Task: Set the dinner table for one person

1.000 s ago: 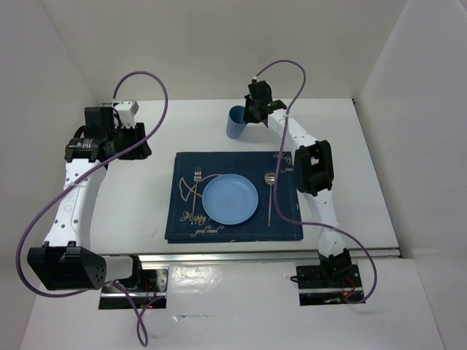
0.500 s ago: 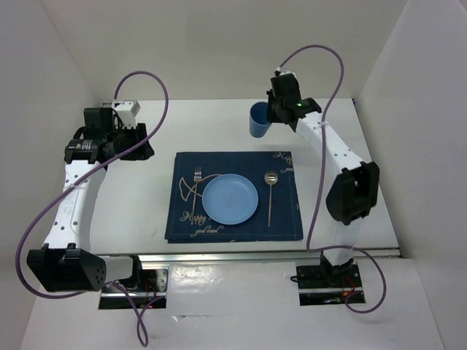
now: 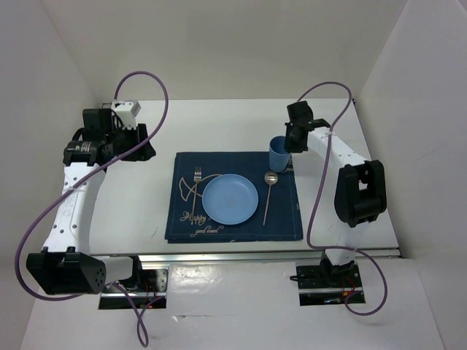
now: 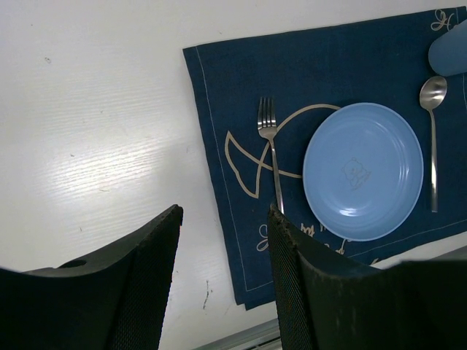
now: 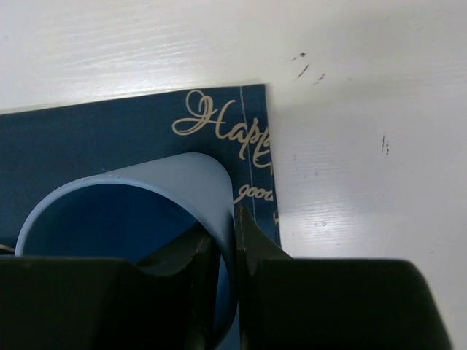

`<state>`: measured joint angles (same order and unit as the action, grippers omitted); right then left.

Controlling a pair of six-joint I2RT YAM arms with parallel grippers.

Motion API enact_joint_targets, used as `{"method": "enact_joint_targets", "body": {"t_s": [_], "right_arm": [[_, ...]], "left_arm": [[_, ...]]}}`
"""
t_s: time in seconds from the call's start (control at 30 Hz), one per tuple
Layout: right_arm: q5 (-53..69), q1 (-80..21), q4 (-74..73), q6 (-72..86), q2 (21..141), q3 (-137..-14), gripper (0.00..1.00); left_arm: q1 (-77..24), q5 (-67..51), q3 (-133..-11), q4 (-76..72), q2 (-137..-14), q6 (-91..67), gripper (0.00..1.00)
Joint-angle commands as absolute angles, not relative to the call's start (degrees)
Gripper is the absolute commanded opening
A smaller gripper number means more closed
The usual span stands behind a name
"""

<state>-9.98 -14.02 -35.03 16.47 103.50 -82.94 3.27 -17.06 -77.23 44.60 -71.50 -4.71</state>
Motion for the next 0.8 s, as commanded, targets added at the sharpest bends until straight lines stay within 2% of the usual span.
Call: {"method": "enact_joint_targets", "body": {"t_s": [0.0, 0.3, 0.73, 0.77], "right_arm": [[-9.8, -12.8, -30.9, 16.9, 102.3, -81.4, 0.00], [-9.8, -12.8, -27.9, 17.4, 104.7, -81.9, 0.00], [-3.2, -12.8, -26.6, 18.5, 105.9, -81.4, 0.00], [-3.2, -12.8, -26.6, 18.5, 105.9, -81.4, 0.08]], "left_arm": [[3.6, -18.8, -77.0, 43.4, -69.5, -4.7, 0.58], [3.6, -18.8, -77.0, 43.4, -69.5, -4.7, 0.58], [3.6, -18.8, -77.0, 43.4, -69.5, -4.7, 0.58], [3.6, -18.8, -77.0, 43.4, -69.5, -4.7, 0.58]]}}
